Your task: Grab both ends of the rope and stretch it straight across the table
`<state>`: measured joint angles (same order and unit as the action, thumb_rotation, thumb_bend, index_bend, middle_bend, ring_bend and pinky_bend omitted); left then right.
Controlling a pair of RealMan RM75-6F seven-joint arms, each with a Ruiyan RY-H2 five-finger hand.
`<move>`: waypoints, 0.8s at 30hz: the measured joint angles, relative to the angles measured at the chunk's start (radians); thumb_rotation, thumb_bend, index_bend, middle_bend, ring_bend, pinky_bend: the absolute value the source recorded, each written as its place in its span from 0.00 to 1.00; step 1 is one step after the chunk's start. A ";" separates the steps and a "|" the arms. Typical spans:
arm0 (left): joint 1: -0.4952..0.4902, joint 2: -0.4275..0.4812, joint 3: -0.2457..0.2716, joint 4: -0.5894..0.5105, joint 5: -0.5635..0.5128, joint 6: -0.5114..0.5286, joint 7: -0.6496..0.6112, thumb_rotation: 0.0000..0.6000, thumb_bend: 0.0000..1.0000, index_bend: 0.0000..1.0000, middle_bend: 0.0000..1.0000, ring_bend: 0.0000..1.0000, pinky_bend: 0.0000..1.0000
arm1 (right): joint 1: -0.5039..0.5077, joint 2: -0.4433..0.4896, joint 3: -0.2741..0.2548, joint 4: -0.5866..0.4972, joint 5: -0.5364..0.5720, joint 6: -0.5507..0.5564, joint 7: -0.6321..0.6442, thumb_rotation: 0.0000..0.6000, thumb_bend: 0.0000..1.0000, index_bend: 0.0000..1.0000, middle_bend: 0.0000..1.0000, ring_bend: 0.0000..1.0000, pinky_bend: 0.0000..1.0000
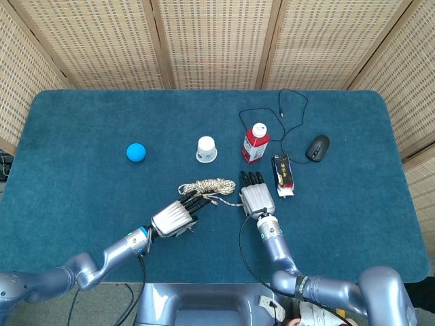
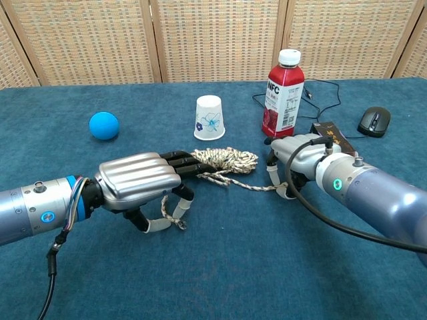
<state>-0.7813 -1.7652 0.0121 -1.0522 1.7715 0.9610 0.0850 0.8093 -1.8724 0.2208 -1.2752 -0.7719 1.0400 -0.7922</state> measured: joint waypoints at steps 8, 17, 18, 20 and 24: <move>-0.005 -0.006 0.010 0.010 -0.012 0.007 -0.005 1.00 0.41 0.58 0.00 0.00 0.00 | 0.001 -0.001 0.000 0.006 0.006 -0.003 0.001 1.00 0.52 0.69 0.00 0.00 0.00; -0.009 -0.013 0.019 0.020 -0.023 0.024 -0.010 1.00 0.45 0.76 0.00 0.00 0.00 | 0.002 0.005 0.002 0.001 0.002 -0.001 0.005 1.00 0.52 0.69 0.00 0.00 0.00; -0.009 -0.012 0.019 0.021 -0.023 0.029 -0.011 1.00 0.45 0.77 0.00 0.00 0.00 | 0.002 0.006 0.002 0.000 0.002 0.000 0.006 1.00 0.52 0.69 0.00 0.00 0.00; -0.009 -0.010 0.020 0.024 -0.024 0.039 -0.014 1.00 0.46 0.81 0.00 0.00 0.00 | 0.001 0.009 0.002 -0.002 -0.001 0.001 0.008 1.00 0.53 0.70 0.01 0.00 0.00; -0.003 0.004 0.022 0.027 -0.023 0.068 -0.024 1.00 0.47 0.83 0.00 0.00 0.00 | -0.001 0.016 0.003 -0.005 -0.010 0.005 0.017 1.00 0.52 0.70 0.01 0.00 0.00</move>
<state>-0.7842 -1.7611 0.0339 -1.0251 1.7481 1.0293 0.0610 0.8080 -1.8560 0.2235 -1.2806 -0.7821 1.0449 -0.7749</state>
